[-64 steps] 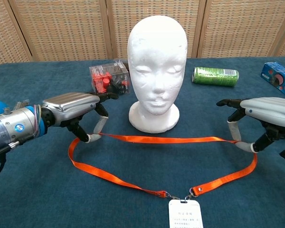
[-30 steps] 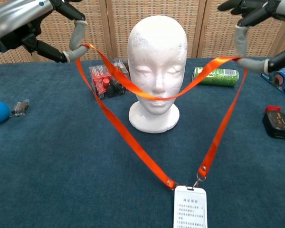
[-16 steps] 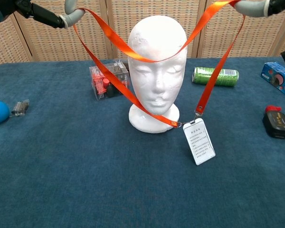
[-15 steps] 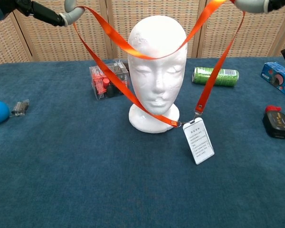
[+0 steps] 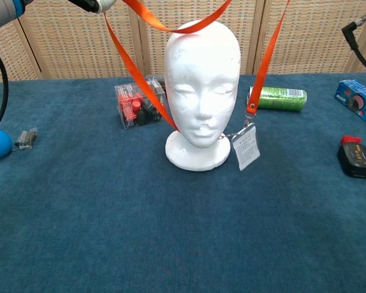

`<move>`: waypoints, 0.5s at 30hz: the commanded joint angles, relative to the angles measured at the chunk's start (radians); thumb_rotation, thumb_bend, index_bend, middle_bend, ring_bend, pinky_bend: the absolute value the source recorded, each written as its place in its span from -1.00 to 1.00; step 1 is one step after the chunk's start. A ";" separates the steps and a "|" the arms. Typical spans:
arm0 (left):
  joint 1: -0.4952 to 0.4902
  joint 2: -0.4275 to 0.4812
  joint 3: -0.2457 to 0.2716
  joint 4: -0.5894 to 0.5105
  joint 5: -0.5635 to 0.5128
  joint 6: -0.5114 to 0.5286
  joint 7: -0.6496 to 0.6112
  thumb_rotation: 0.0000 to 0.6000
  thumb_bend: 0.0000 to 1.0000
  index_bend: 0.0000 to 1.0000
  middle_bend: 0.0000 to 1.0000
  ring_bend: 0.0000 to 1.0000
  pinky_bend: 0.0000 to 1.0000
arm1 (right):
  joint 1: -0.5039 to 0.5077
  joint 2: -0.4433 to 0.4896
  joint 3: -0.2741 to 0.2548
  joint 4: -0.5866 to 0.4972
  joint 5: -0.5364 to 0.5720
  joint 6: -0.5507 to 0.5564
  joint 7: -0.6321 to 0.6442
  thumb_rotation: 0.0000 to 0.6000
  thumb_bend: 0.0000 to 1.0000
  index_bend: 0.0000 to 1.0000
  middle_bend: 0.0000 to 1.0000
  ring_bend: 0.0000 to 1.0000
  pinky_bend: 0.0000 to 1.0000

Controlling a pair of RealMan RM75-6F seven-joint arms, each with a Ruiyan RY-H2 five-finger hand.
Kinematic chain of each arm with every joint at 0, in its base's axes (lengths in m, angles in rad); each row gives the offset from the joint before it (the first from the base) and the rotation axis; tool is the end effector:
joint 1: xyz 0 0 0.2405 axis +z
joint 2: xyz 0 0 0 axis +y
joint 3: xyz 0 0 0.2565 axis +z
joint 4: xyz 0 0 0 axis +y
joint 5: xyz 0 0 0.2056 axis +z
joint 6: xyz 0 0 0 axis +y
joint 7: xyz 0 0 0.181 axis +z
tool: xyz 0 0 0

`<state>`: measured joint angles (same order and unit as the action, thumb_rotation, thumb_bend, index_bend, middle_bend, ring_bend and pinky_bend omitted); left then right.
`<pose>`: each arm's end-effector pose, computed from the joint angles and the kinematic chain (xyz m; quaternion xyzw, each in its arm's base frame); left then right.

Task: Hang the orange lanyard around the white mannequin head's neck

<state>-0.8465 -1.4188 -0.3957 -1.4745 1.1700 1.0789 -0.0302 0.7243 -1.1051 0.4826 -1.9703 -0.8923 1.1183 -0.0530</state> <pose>-0.0641 0.4420 0.0901 -0.6135 -0.3728 -0.5797 0.3854 -0.0635 -0.3932 0.1617 0.5528 -0.4657 0.5802 0.3752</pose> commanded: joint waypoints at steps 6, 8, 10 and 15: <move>-0.052 -0.006 -0.037 0.056 -0.140 -0.084 0.085 1.00 0.01 0.37 -1.00 -1.00 -1.00 | 0.143 -0.024 0.061 0.110 0.244 -0.085 -0.089 1.00 0.30 0.46 -0.77 -1.00 -1.00; -0.055 -0.011 -0.037 0.074 -0.161 -0.090 0.092 1.00 0.00 0.33 -1.00 -1.00 -1.00 | 0.167 -0.035 0.063 0.139 0.289 -0.096 -0.102 1.00 0.32 0.46 -0.77 -1.00 -1.00; -0.053 -0.014 -0.028 0.108 -0.198 -0.119 0.097 1.00 0.00 0.29 -1.00 -1.00 -1.00 | 0.195 -0.059 0.069 0.190 0.347 -0.112 -0.102 1.00 0.32 0.46 -0.77 -1.00 -1.00; -0.060 -0.019 -0.020 0.144 -0.236 -0.178 0.075 1.00 -0.06 -0.58 -1.00 -1.00 -1.00 | 0.239 -0.093 0.057 0.268 0.410 -0.128 -0.125 1.00 0.30 0.41 -0.76 -1.00 -1.00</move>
<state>-0.9041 -1.4350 -0.4197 -1.3380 0.9427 0.9158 0.0547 0.9448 -1.1816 0.5436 -1.7258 -0.4999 1.0002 -0.1656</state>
